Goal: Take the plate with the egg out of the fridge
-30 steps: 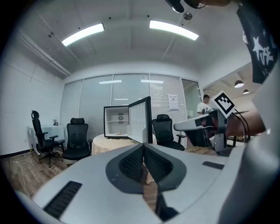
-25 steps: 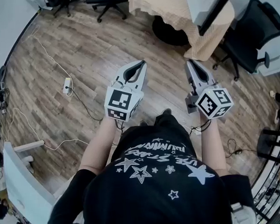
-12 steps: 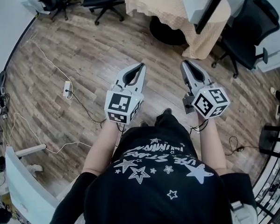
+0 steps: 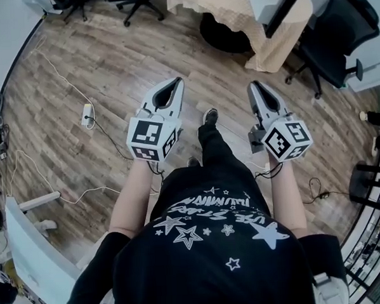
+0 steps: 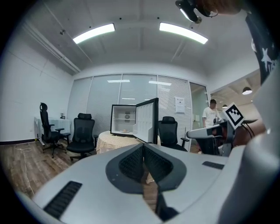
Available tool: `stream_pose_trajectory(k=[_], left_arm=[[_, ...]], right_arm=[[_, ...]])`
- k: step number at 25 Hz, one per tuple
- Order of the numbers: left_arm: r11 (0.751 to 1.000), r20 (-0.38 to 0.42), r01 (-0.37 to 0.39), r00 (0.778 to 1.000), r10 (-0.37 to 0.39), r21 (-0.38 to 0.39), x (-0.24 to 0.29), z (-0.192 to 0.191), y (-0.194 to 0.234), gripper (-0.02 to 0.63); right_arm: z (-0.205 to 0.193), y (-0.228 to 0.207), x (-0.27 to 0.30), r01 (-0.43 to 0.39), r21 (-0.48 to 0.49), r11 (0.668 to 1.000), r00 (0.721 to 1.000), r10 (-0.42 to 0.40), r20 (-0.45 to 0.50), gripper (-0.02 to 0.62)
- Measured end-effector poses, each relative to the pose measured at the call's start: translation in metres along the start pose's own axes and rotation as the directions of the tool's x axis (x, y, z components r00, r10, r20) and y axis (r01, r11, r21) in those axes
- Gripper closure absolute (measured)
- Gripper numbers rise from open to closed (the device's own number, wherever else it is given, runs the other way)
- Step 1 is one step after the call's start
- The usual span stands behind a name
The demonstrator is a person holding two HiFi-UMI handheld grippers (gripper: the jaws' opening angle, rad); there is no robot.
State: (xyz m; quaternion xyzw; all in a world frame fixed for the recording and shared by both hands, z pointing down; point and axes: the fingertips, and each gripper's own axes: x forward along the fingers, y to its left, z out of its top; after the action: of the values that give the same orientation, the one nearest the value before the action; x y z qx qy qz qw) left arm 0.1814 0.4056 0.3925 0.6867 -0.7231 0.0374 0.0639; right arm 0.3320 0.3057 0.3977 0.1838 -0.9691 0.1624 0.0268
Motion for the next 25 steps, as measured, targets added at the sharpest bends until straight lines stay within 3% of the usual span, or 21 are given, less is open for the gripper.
stream_pose_trajectory(k=[5,11,25], left_arm=[[0.998,-0.017,-0.056,0.998,0.056,-0.008,0.003,-0.002,0.031,0.597],[0.997,-0.026,-0.065,0.998,0.065,0.033,0.032,0.005,0.062,0.597],[1.0,-0.044,-0.018,0.999,0.019,0.023,0.18,0.027,0.144,0.597]], right_arm=[[-0.004,-0.002,0.024,-0.025,0.011,1.0,1.0,0.025,-0.011,0.543],[0.002,-0.01,0.068,-0.052,0.021,0.998,0.999,0.052,-0.003,0.543],[0.041,-0.086,0.232,-0.082,0.039,0.996,0.996,0.083,-0.019,0.543]])
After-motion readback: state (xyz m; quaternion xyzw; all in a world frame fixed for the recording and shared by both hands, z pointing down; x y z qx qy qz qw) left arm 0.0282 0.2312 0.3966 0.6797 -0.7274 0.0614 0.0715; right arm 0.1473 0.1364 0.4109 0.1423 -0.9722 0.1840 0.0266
